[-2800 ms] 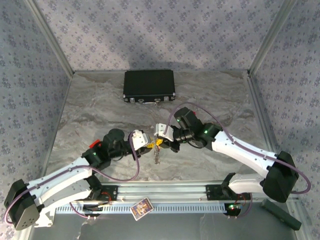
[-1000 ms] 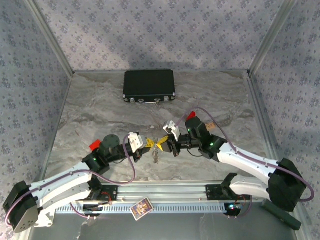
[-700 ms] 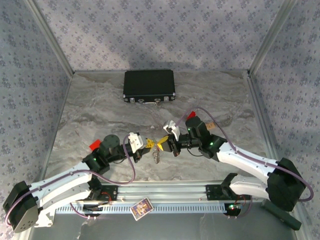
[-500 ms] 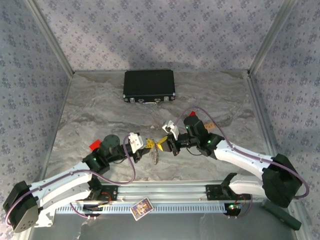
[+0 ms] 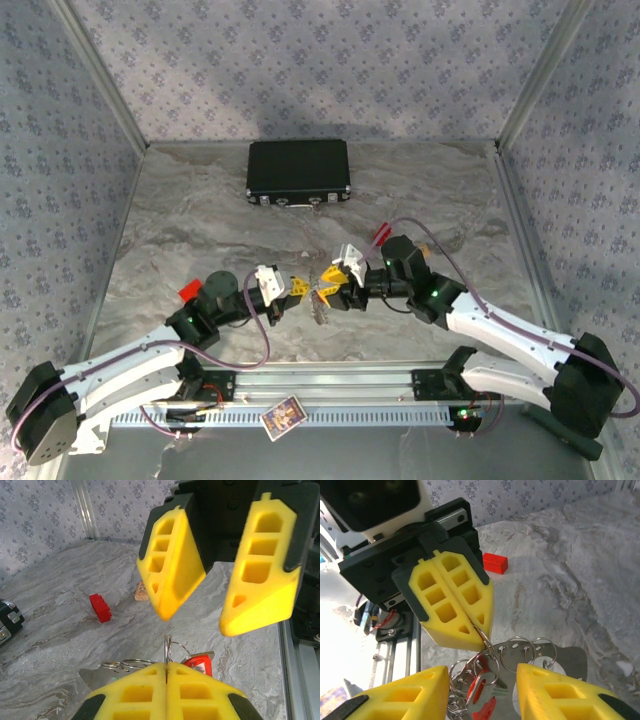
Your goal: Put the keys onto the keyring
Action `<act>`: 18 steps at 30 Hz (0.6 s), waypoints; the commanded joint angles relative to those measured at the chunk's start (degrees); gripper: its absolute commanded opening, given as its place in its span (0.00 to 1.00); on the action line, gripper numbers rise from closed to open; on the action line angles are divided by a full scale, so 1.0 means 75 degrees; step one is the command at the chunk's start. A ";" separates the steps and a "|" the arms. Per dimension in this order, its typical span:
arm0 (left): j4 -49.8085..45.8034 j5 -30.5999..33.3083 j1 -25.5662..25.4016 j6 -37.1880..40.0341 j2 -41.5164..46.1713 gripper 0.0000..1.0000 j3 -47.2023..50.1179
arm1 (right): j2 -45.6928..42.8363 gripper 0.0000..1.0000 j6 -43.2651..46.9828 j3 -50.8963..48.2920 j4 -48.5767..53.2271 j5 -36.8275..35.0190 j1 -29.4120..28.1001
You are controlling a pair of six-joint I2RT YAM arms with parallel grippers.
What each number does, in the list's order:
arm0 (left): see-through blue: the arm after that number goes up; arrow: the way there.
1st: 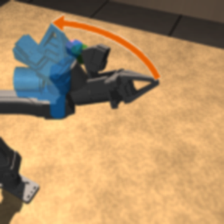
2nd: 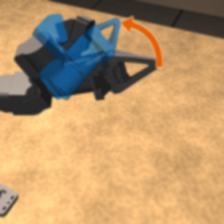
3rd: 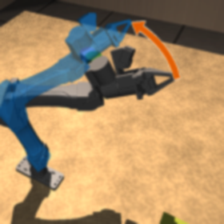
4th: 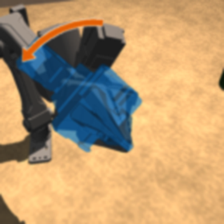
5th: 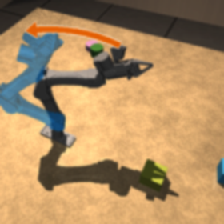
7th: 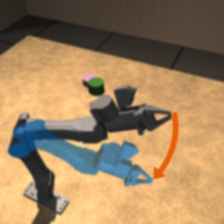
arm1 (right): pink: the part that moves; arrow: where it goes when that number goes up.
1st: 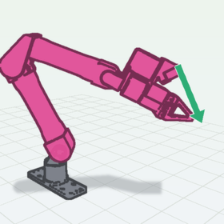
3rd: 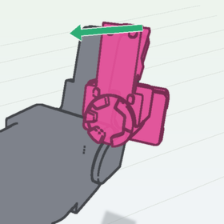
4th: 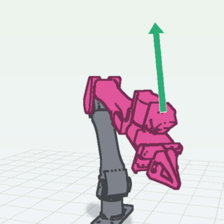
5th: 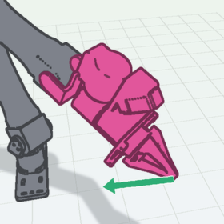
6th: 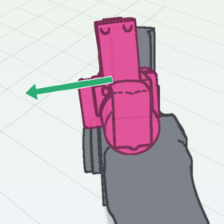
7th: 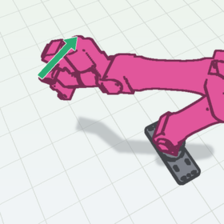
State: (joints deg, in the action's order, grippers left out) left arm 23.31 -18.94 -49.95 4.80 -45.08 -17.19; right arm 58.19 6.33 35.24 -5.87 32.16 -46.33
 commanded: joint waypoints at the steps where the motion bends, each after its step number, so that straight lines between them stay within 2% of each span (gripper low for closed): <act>1: 0.0670 -0.0284 -0.0040 -0.0243 0.0208 0.00 0.0042 | -0.0113 0.41 0.1123 -0.0070 -0.0255 -0.0256 -0.0014; 6: 0.0740 -0.0346 -0.0043 -0.0302 0.0239 0.00 0.0019 | -0.0072 0.39 0.1298 0.0018 -0.0075 -0.0140 0.0065; 12: 0.0936 -0.0498 -0.0039 -0.0296 0.0086 0.00 -0.0015 | 0.0095 0.31 0.1063 -0.0115 -0.0356 0.0008 0.0102; 18: 0.1139 -0.0710 -0.0046 -0.0243 -0.0247 0.00 -0.0188 | 0.0353 0.29 0.0998 0.0028 -0.0573 0.0431 0.0216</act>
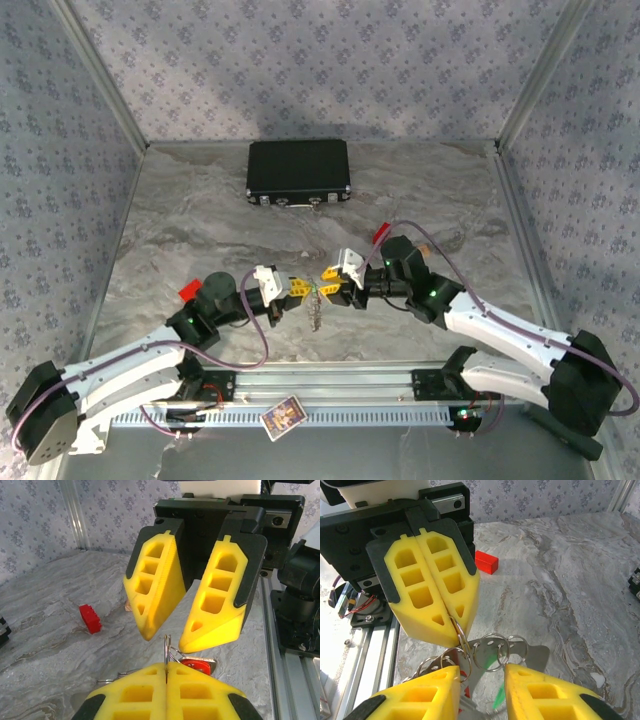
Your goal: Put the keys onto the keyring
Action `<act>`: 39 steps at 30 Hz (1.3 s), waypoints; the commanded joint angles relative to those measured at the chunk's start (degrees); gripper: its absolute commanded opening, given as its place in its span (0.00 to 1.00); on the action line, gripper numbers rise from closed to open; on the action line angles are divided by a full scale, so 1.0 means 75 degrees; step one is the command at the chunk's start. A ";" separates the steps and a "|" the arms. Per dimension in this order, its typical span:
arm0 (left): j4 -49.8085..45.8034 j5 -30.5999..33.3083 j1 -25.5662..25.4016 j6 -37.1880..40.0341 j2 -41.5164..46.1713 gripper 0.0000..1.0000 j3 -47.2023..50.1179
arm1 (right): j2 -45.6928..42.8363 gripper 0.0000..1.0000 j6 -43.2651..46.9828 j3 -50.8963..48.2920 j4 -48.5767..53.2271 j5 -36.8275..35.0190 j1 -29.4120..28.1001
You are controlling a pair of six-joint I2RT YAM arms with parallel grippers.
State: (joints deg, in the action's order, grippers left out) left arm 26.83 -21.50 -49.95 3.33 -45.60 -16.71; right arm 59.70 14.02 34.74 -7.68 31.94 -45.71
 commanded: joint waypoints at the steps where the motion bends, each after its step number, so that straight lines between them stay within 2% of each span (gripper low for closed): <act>1: 0.0716 -0.0426 -0.0054 -0.0056 -0.0256 0.00 -0.0295 | 0.0205 0.29 -0.0074 0.0131 -0.0385 0.0582 0.0154; 9: 0.1003 -0.0579 -0.0040 -0.0040 -0.0755 0.00 -0.0524 | 0.0287 0.13 -0.0124 0.0175 -0.0367 0.1193 0.0406; 18: 0.1157 -0.0660 -0.0044 -0.0091 -0.0845 0.00 -0.0594 | 0.0475 0.12 0.0220 0.0554 0.0265 0.1700 0.0517; 21: 0.1058 -0.0495 -0.0053 -0.0098 -0.0793 0.00 -0.0617 | 0.0554 0.00 0.0398 0.0752 0.0559 0.1738 0.0525; 22: 0.0955 -0.0356 -0.0046 -0.0116 -0.0760 0.03 -0.0648 | 0.0580 0.00 0.0545 0.0870 0.0786 0.1752 0.0512; 24: 0.0536 -0.0021 -0.0050 -0.0095 -0.0678 0.20 -0.0749 | 0.0615 0.00 0.0919 0.1151 0.1427 0.1670 0.0505; 25: 0.0209 0.0155 -0.0046 -0.0079 -0.0650 0.26 -0.0850 | 0.0627 0.00 0.1136 0.1277 0.1732 0.1582 0.0475; 27: -0.0698 0.0268 -0.0045 0.0110 -0.0611 0.27 -0.1165 | 0.0687 0.00 0.1690 0.1688 0.2668 0.1368 0.0413; 29: -0.1272 0.0267 -0.0053 0.0236 -0.0605 0.27 -0.1375 | 0.0791 0.00 0.2084 0.2078 0.3373 0.1173 0.0356; 35: -0.2059 0.0110 -0.0048 0.0595 -0.0736 0.16 -0.1806 | 0.1157 0.00 0.2866 0.2932 0.4600 0.0794 0.0184; 39: -0.2195 0.0041 -0.0044 0.0750 -0.0798 0.03 -0.1920 | 0.1278 0.00 0.3156 0.3222 0.5034 0.0628 0.0078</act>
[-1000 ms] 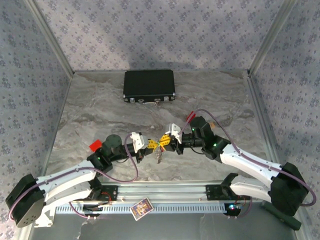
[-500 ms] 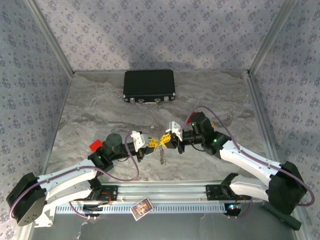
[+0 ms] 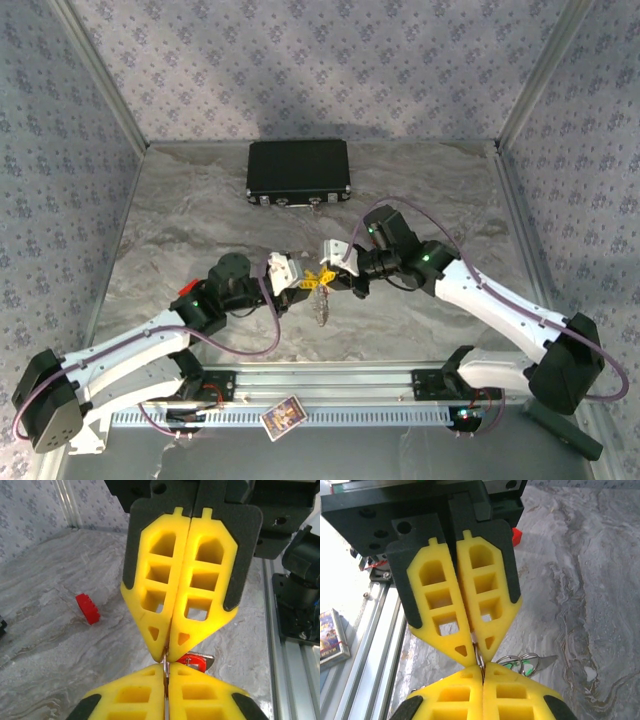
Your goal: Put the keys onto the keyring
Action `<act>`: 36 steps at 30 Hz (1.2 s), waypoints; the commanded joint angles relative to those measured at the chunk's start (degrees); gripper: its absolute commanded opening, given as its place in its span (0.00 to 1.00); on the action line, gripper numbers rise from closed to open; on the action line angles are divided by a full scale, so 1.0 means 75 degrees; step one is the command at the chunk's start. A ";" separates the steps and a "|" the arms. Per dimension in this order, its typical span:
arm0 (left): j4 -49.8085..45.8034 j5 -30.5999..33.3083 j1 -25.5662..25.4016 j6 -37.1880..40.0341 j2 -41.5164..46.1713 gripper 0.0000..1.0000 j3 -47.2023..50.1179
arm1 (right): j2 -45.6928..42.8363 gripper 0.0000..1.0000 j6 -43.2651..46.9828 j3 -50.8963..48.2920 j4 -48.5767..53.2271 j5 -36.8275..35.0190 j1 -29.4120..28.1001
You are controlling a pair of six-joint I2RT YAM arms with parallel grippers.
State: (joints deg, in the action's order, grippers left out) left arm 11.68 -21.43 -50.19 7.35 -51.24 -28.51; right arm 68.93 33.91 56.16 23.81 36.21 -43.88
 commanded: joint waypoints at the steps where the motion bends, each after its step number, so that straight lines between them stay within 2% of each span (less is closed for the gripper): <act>1: -0.0165 0.0012 -0.0013 0.0214 -0.0048 0.00 -0.0354 | 0.0056 0.00 0.0535 0.0402 0.0866 0.0081 -0.0161; 3: -0.0095 -0.0082 -0.0016 0.0200 -0.0057 0.00 -0.0337 | -0.0038 0.00 0.0449 0.0369 0.0774 0.0233 -0.0132; 4: -0.0035 -0.0115 -0.0018 0.0164 -0.0047 0.00 -0.0324 | -0.0141 0.05 0.0271 0.0265 0.0566 0.0267 -0.0079; 5: 0.0079 -0.0161 -0.0021 0.0121 -0.0032 0.00 -0.0285 | -0.0303 0.20 0.0049 0.0042 0.0218 0.0336 0.0019; 6: 0.0256 -0.0209 -0.0015 0.0051 -0.0013 0.00 -0.0207 | -0.0531 0.29 -0.0196 -0.0258 -0.0188 0.0461 0.0152; 7: 0.0500 -0.0243 -0.0012 -0.0020 -0.0001 0.00 -0.0119 | -0.0713 0.33 -0.0467 -0.0556 -0.0629 0.0579 0.0249; 10: 0.1316 -0.0317 -0.0014 -0.0317 -0.0025 0.00 0.0192 | -0.1091 0.37 -0.1324 -0.1343 -0.1862 0.0909 0.0549; 14: 0.1682 -0.0429 -0.0014 -0.0441 -0.0139 0.00 0.0310 | -0.1118 0.37 -0.1902 -0.1716 -0.2461 0.1027 0.0569; 19: 0.1810 -0.0540 -0.0018 -0.0432 -0.0167 0.00 0.0345 | -0.0980 0.35 -0.2234 -0.1845 -0.2875 0.1032 0.0565; 24: 0.1988 -0.0700 -0.0025 -0.0447 -0.0180 0.00 0.0381 | -0.0829 0.27 -0.2263 -0.1808 -0.2894 0.1032 0.0550; 28: 0.2070 -0.0734 -0.0036 -0.0451 -0.0186 0.00 0.0386 | -0.0753 0.18 -0.2172 -0.1734 -0.2780 0.1083 0.0548; 31: 0.2123 -0.0767 -0.0046 -0.0459 -0.0197 0.00 0.0391 | -0.0694 0.05 -0.2045 -0.1607 -0.2592 0.1190 0.0548; 33: 0.2065 -0.0691 -0.0046 -0.0448 -0.0183 0.00 0.0370 | -0.0674 0.00 -0.1940 -0.1505 -0.2406 0.1232 0.0552; 34: 0.1982 -0.0579 -0.0046 -0.0462 -0.0186 0.01 0.0348 | -0.0674 0.00 -0.1861 -0.1439 -0.2285 0.1214 0.0542; 36: 0.1617 -0.0271 -0.0053 -0.0413 -0.0152 0.20 0.0252 | -0.0660 0.00 -0.1571 -0.1207 -0.1810 0.1082 0.0506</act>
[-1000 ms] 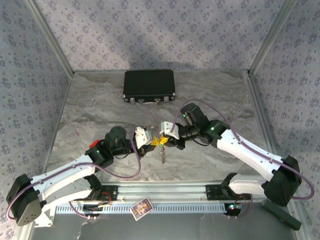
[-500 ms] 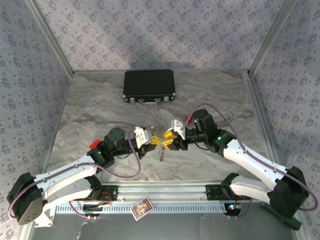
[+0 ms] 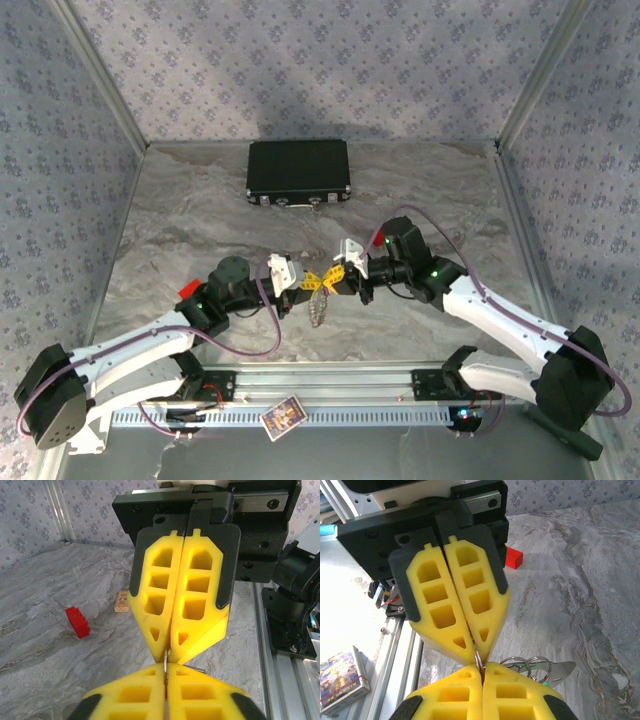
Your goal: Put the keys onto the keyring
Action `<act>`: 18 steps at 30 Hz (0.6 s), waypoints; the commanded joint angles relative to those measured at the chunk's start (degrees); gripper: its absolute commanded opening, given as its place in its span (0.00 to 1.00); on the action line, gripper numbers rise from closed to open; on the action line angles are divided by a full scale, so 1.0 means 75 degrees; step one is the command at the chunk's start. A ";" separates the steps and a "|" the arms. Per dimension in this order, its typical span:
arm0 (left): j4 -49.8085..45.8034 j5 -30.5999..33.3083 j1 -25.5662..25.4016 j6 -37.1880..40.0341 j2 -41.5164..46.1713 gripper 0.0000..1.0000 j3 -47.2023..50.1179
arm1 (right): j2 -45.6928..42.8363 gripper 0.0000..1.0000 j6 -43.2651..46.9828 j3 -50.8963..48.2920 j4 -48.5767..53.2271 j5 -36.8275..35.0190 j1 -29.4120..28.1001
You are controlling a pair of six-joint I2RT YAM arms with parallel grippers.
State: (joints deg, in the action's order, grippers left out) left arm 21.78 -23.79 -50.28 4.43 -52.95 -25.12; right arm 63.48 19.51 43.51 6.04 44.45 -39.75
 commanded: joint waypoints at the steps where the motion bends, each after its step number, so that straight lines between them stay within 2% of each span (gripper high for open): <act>1: 0.0002 0.0151 -0.0034 0.0058 0.0097 0.25 -0.0268 | 0.0078 0.00 0.0547 0.0612 0.0847 -0.0117 -0.0083; 4: -0.0953 0.0240 -0.0040 0.0450 0.0149 0.28 -0.0558 | 0.0158 0.00 0.1200 0.1087 0.1807 -0.0444 -0.0213; 9: -0.1836 0.0359 -0.0034 0.0858 0.0213 0.25 -0.0861 | 0.0318 0.00 0.1884 0.1681 0.2837 -0.1007 -0.0411; 13: -0.1889 0.0320 -0.0034 0.0911 0.0210 0.20 -0.0904 | 0.0391 0.00 0.2087 0.1918 0.3147 -0.1275 -0.0567; 18: -0.1766 0.0155 -0.0038 0.0876 0.0171 0.21 -0.0974 | 0.0612 0.00 0.2319 0.2201 0.3463 -0.1552 -0.0795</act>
State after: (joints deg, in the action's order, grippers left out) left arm 8.58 -21.61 -50.39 10.07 -52.14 -30.28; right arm 67.33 34.30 57.23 28.56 34.06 -44.75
